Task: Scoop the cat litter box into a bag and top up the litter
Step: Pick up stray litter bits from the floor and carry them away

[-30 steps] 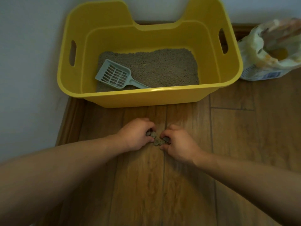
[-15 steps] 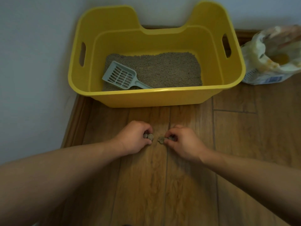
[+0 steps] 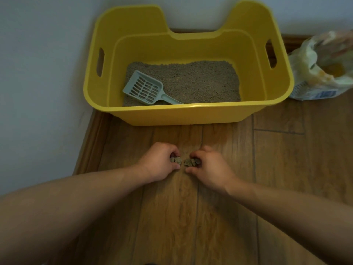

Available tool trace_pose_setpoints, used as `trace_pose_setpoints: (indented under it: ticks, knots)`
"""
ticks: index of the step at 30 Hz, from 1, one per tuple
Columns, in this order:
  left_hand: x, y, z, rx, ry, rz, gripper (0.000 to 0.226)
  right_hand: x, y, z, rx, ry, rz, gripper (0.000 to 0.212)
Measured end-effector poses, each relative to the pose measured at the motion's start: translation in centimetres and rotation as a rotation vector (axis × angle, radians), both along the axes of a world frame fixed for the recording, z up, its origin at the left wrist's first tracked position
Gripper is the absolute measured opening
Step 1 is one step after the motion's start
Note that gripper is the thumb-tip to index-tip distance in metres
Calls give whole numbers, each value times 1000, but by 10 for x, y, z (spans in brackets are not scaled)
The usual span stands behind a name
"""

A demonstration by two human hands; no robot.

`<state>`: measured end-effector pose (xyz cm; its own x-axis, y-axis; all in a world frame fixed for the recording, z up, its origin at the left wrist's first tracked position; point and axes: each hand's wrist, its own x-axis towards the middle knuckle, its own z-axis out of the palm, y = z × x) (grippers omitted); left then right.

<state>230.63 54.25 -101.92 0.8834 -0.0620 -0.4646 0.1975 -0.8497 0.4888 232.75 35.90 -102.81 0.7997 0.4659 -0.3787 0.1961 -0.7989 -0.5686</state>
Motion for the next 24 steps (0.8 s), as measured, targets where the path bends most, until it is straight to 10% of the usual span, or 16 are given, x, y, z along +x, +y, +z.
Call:
trace_pose_setpoints:
  ticks: [24]
  knots:
    - [2, -11, 12, -26, -25, 20, 31, 4, -17, 6, 69, 89, -47, 37]
